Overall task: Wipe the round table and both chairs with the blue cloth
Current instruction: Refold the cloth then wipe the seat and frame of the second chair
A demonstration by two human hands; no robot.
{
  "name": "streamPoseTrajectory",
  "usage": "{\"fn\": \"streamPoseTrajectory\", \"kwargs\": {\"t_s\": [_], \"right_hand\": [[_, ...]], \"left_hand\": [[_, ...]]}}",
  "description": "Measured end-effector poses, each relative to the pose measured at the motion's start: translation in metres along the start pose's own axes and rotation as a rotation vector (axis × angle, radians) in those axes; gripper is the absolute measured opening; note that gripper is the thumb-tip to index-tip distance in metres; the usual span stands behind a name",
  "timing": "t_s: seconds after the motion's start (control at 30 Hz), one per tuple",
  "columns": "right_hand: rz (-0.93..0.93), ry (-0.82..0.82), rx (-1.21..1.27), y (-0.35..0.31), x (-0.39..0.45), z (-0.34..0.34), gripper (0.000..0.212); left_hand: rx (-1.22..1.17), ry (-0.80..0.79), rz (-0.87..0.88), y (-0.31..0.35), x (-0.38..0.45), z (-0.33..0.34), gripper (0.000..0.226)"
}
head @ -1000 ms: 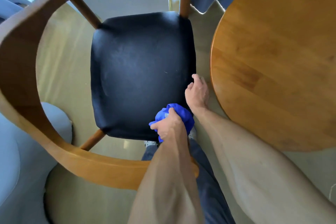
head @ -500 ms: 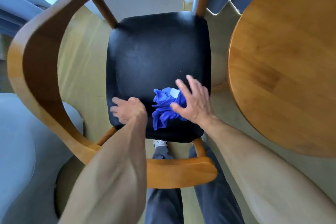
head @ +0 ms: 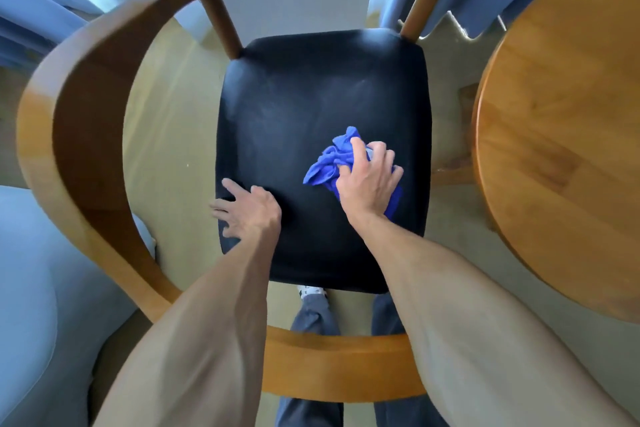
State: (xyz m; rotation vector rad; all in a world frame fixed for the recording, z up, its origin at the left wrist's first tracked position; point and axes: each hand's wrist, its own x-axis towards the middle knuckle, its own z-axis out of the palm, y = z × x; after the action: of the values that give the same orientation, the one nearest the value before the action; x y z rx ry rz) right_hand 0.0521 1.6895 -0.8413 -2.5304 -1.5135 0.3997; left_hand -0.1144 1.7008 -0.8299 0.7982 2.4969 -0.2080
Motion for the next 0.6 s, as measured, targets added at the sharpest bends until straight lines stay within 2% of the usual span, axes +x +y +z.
{"fn": "streamPoseTrajectory", "kwargs": {"t_s": [0.17,0.27,0.37,0.6], "right_hand": [[0.129,0.095,0.009,-0.011,0.083,-0.007,0.052],[0.253,0.096,0.054,-0.003,0.111,-0.014,0.046],[0.249,0.103,0.018,-0.001,0.091,-0.01,0.042],[0.403,0.087,0.041,0.015,0.018,-0.011,0.046]], "left_hand": [[0.01,0.006,0.024,0.019,0.004,0.011,0.063],[0.027,0.054,0.061,0.015,0.006,0.019,0.062],[0.039,0.062,0.087,0.008,0.004,0.023,0.064],[0.091,0.026,0.104,0.005,0.011,0.011,0.063]]}}
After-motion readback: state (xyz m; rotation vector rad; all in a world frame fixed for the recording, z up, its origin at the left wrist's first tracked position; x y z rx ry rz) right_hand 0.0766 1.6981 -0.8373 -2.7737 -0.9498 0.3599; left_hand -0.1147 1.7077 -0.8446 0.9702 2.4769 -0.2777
